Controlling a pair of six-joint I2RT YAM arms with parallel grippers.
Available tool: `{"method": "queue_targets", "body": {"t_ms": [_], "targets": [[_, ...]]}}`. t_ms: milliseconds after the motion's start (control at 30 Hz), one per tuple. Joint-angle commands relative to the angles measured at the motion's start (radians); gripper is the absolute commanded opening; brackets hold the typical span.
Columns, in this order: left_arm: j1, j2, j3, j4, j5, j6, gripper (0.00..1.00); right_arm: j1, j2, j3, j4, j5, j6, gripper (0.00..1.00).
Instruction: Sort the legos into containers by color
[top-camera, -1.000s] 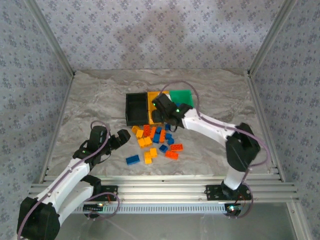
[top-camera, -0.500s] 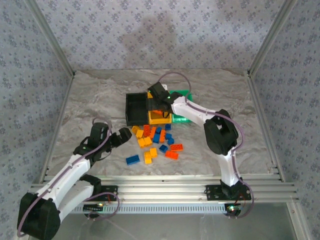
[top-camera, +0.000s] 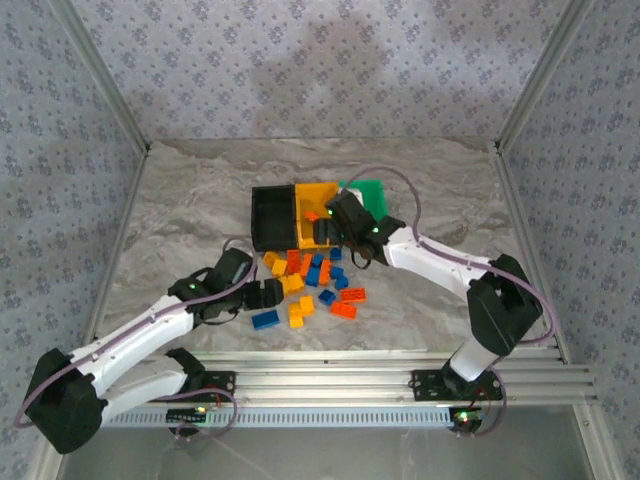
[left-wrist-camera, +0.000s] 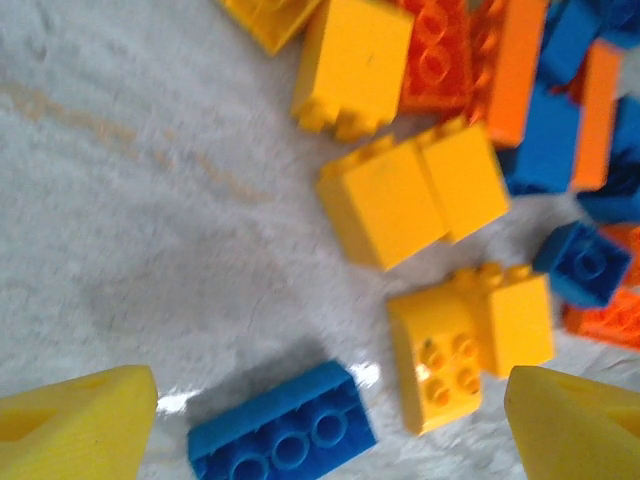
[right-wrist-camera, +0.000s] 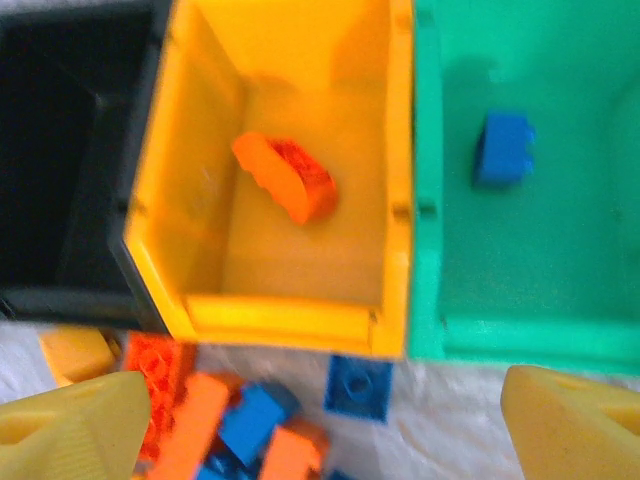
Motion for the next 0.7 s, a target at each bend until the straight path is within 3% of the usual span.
{"method": "queue_targets", "body": {"t_ms": [0, 267, 533, 667], "targets": [[-0.034, 0.005, -0.031, -0.106, -0.052, -0.029, 0.9, 0.012, -0.065, -0.1, 0.037, 0.017, 0.043, 0.93], [-0.038, 0.039, -0.078, -0.002, 0.01, -0.098, 0.91, 0.013, -0.165, -0.212, 0.058, 0.027, 0.044, 0.93], [-0.075, 0.117, -0.013, 0.013, -0.024, -0.049, 0.91, 0.014, -0.226, -0.297, 0.08, 0.026, 0.075, 0.93], [-0.126, 0.174, 0.044, 0.012, -0.06, -0.022, 0.86, 0.013, -0.238, -0.319, 0.08, 0.026, 0.082, 0.94]]}}
